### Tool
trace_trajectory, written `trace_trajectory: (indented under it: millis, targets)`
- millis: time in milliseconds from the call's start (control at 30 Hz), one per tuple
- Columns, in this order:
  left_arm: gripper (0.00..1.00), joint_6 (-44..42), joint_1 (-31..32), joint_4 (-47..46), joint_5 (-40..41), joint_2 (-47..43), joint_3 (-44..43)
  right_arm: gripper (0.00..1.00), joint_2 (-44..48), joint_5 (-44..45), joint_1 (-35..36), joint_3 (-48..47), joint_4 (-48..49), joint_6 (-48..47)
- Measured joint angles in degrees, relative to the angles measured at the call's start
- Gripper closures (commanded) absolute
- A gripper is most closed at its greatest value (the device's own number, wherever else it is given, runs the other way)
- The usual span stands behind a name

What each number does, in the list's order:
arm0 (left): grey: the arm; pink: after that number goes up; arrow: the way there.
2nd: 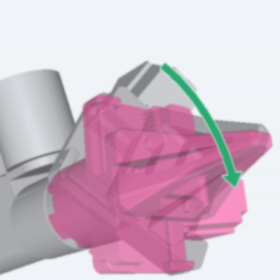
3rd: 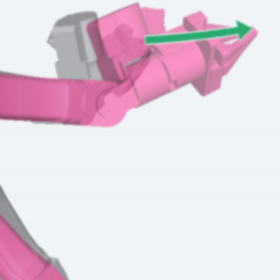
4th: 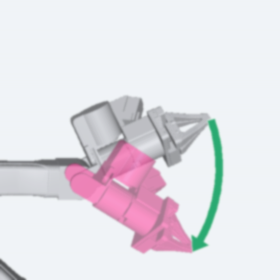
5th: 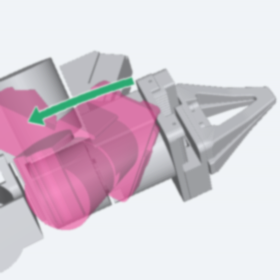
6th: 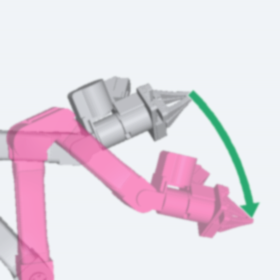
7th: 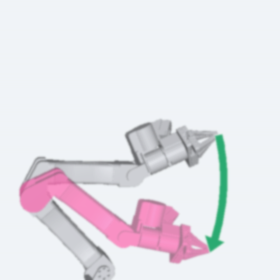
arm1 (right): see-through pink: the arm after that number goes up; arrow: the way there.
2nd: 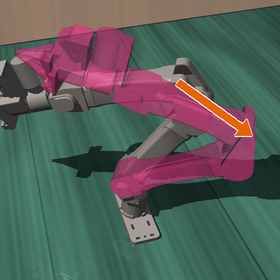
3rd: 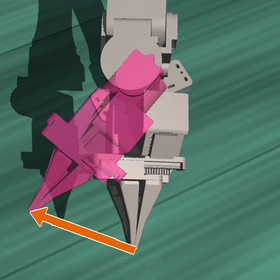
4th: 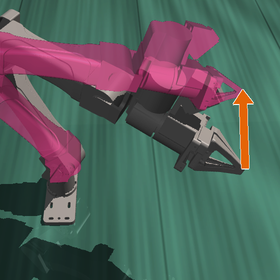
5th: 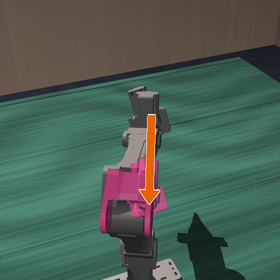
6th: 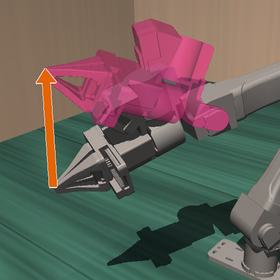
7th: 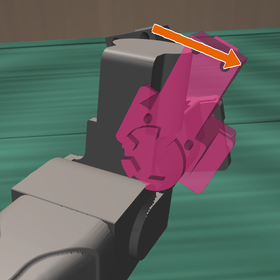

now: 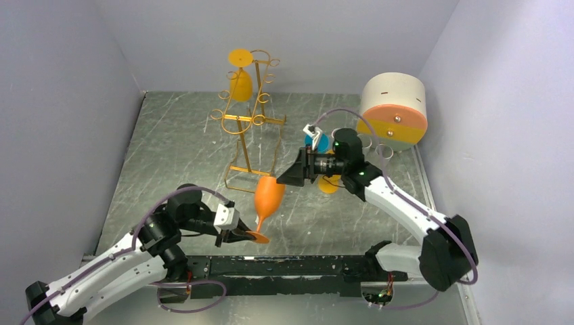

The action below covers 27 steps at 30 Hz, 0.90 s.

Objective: Take the wine glass off the wine glass rack
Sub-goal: Place the wine glass at the center of the board.

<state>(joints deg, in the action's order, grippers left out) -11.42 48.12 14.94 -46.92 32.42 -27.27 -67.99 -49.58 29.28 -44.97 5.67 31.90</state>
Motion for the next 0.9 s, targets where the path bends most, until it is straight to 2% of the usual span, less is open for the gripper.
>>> trace_trajectory:
  millis: [167, 300, 500, 600, 733, 900]
  targets:
    - [0.93, -0.22, 0.0, -0.26, -0.83, -4.35, 3.08, 0.43, -6.99, -0.26, 6.05, -2.43, -0.24, -0.13]
    - [0.93, -0.79, 0.0, -0.04, -1.88, -3.04, 3.39, 0.51, -8.46, -0.96, 9.7, -2.75, 2.32, 0.52]
    - [0.93, -1.11, 0.09, -0.07, -2.86, -3.41, 3.41, 0.67, -8.24, -3.34, 10.03, -2.86, 4.7, 1.31]
    - [0.93, -0.98, 0.09, -0.09, -2.69, -5.62, 3.45, 0.67, -6.12, -4.61, 9.88, -2.27, 6.49, 2.23]
    - [0.93, -1.46, 0.09, -0.87, -2.47, -6.91, 3.45, 0.46, -2.34, -5.99, 9.86, -1.97, 8.17, 3.13]
    - [0.93, -2.23, 0.09, -1.38, -2.47, -5.84, 3.45, 0.43, -2.49, -8.22, 9.9, -1.84, 9.62, 3.65]
